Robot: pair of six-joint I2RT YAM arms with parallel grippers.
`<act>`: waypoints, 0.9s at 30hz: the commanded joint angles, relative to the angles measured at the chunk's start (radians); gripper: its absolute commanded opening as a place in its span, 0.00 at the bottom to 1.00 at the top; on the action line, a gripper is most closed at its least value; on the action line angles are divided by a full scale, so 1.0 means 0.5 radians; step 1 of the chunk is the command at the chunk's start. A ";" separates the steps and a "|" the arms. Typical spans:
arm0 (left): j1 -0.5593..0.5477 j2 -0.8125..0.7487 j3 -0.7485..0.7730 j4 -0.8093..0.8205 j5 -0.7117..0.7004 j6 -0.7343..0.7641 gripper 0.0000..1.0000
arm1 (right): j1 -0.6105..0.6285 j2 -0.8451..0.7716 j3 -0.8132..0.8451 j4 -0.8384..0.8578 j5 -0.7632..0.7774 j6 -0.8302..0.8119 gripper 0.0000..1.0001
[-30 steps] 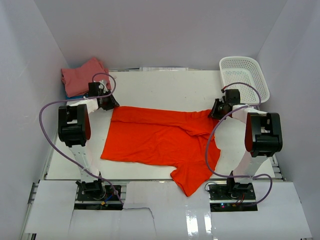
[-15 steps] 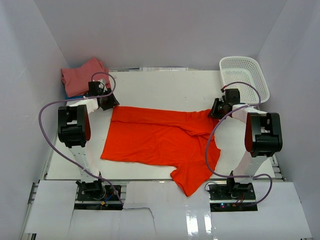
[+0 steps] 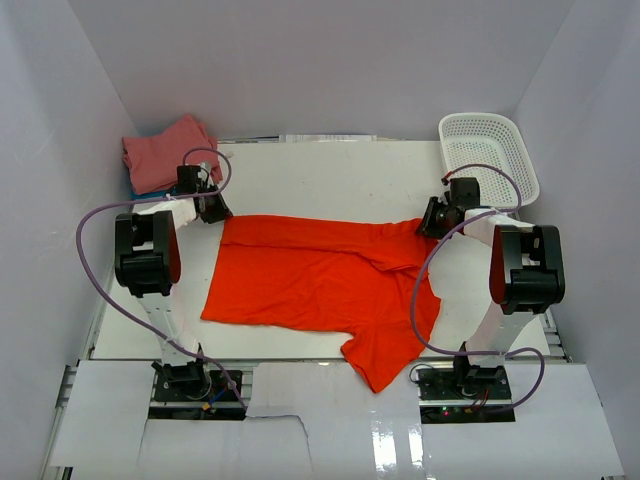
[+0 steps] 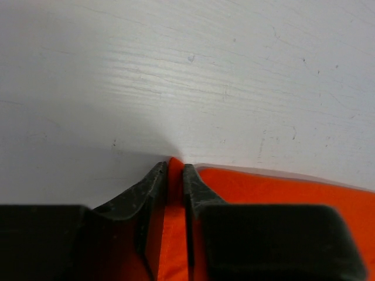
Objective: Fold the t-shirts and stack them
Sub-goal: Fold the flattened tshirt in 1/3 of the way
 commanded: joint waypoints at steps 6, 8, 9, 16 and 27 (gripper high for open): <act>-0.011 0.011 0.050 -0.148 0.016 0.010 0.00 | 0.025 0.004 0.101 -0.015 0.021 -0.016 0.27; -0.011 0.023 0.057 -0.157 0.010 0.001 0.00 | 0.037 0.022 0.113 -0.009 0.024 -0.016 0.25; -0.011 0.026 0.057 -0.157 0.007 -0.005 0.00 | 0.041 0.044 0.119 -0.002 0.030 -0.016 0.24; -0.011 -0.014 0.029 -0.160 -0.070 -0.018 0.00 | 0.099 0.228 0.337 -0.070 0.043 -0.022 0.08; -0.008 -0.084 -0.020 -0.151 -0.309 -0.045 0.00 | 0.148 0.390 0.604 -0.186 0.144 -0.031 0.08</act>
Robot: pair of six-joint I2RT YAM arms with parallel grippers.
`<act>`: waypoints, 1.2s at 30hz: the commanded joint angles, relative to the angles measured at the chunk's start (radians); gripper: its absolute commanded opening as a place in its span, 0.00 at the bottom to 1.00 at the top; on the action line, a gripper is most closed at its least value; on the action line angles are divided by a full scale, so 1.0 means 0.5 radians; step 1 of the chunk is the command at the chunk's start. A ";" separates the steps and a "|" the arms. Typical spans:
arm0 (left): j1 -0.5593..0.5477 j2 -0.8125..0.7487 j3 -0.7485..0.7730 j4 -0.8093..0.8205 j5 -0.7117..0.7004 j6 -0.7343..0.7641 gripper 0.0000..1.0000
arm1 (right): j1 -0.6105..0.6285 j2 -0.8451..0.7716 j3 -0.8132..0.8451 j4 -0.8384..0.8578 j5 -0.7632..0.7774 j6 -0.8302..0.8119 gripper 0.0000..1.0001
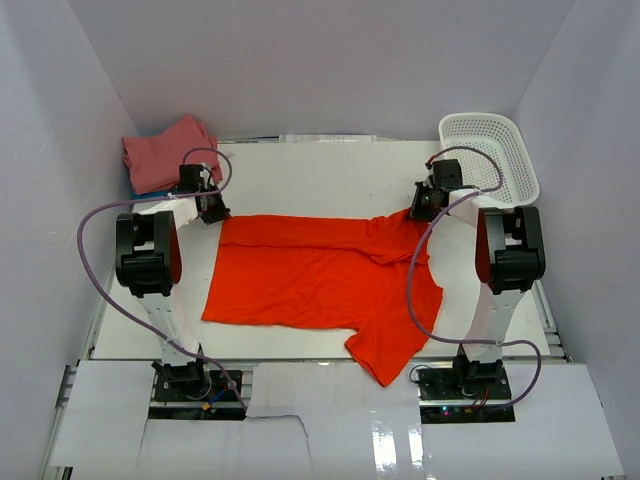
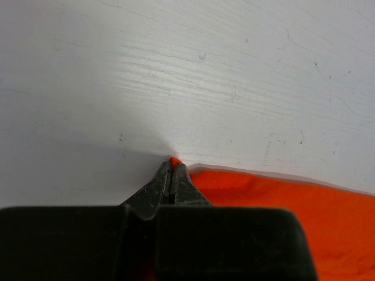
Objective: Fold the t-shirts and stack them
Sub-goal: Fold the flattened tshirt in 1/3 of the way
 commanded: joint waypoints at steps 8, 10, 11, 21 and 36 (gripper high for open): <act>0.051 -0.098 -0.039 -0.076 -0.298 -0.035 0.00 | 0.006 0.156 0.323 -0.136 0.135 -0.060 0.08; 0.067 -0.095 -0.036 -0.076 -0.283 -0.050 0.00 | 0.006 0.180 0.375 -0.158 0.144 -0.066 0.08; 0.082 -0.092 -0.033 -0.076 -0.280 -0.050 0.00 | 0.006 0.205 0.396 -0.167 0.147 -0.073 0.08; 0.119 -0.025 0.041 -0.082 -0.249 -0.059 0.00 | 0.006 0.429 0.715 -0.265 0.114 -0.082 0.08; 0.165 -0.024 0.117 -0.082 -0.228 -0.065 0.17 | 0.012 0.414 0.780 -0.296 0.236 -0.088 0.43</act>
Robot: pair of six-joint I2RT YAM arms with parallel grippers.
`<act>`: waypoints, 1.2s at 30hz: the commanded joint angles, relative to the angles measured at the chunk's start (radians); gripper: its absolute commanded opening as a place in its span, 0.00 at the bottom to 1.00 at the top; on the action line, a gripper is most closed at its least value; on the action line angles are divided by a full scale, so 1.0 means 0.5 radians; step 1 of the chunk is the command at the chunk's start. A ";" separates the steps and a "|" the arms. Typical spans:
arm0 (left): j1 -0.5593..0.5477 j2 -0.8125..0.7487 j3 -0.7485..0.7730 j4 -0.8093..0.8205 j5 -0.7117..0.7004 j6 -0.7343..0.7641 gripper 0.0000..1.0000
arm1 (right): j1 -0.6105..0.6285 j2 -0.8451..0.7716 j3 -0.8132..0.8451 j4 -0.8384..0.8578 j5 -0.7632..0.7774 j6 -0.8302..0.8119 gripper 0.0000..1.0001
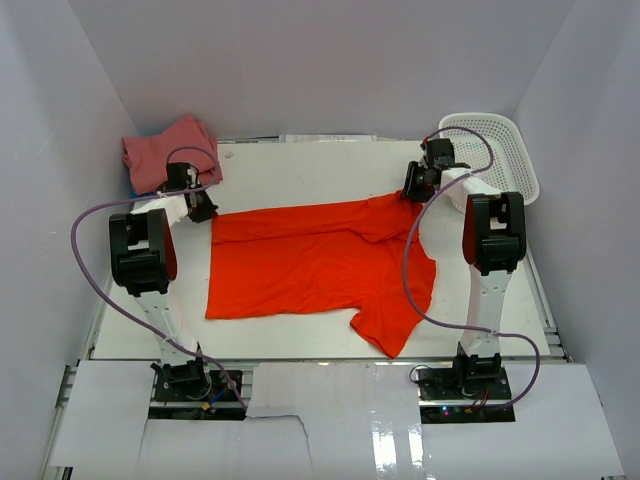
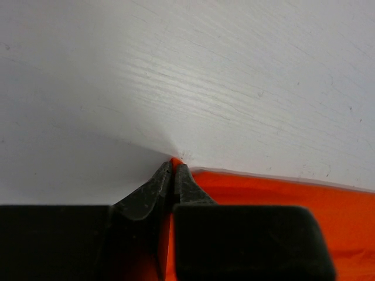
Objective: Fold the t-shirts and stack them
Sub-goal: Fold the flattened tshirt in 1/3 of the way
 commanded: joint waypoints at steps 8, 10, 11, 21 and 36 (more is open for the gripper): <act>0.032 -0.226 -0.006 -0.041 -0.400 -0.048 0.32 | -0.005 -0.179 -0.054 -0.015 0.162 -0.039 0.46; 0.035 -0.302 -0.036 -0.047 -0.578 -0.070 0.40 | -0.005 -0.219 -0.076 -0.005 0.189 -0.042 0.48; 0.038 -0.321 -0.042 -0.044 -0.616 -0.079 0.40 | -0.005 -0.229 -0.073 -0.014 0.193 -0.045 0.48; 0.038 -0.704 -0.165 -0.016 -0.803 -0.085 0.40 | 0.001 -0.474 -0.085 -0.051 0.187 -0.076 0.52; -0.618 -0.634 0.056 0.082 0.136 -0.137 0.32 | 0.164 -1.072 -0.793 0.123 -0.209 -0.039 0.59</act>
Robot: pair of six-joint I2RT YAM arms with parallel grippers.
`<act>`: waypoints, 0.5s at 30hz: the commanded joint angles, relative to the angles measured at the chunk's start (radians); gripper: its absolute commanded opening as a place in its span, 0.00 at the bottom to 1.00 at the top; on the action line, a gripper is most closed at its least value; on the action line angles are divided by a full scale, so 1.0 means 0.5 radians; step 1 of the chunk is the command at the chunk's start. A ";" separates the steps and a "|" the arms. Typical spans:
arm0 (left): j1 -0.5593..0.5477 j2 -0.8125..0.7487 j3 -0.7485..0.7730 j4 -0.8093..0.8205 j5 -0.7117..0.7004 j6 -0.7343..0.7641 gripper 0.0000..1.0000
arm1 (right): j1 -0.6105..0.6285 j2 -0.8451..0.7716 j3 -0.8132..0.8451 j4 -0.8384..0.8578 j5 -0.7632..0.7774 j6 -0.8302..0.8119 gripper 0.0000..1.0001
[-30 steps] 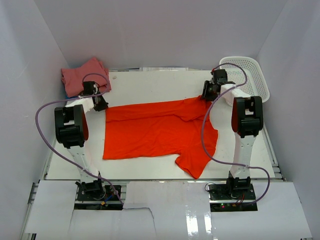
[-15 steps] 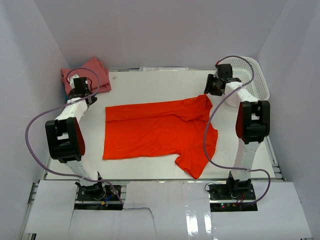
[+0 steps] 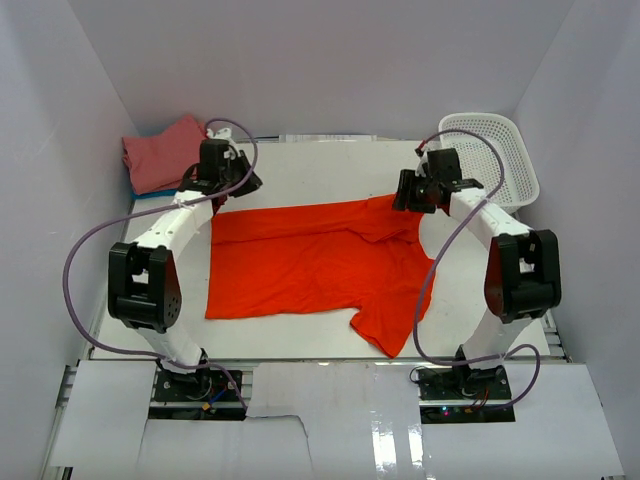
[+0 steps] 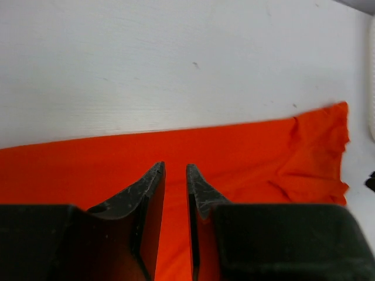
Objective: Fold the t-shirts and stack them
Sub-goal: Fold the flattened tshirt in 1/3 of the way
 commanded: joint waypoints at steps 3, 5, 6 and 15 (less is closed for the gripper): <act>-0.158 0.079 0.063 0.168 0.227 -0.113 0.33 | 0.045 -0.408 -0.379 0.230 -0.164 0.040 0.60; -0.180 0.185 0.111 0.171 0.273 -0.144 0.33 | 0.076 -0.516 -0.539 0.285 -0.140 0.013 0.61; -0.195 0.223 0.130 0.180 0.300 -0.165 0.33 | 0.097 -0.614 -0.582 0.313 -0.106 0.000 0.62; -0.404 0.664 0.409 0.202 0.405 -0.132 0.33 | 0.104 -0.863 -0.932 0.436 -0.281 0.322 0.64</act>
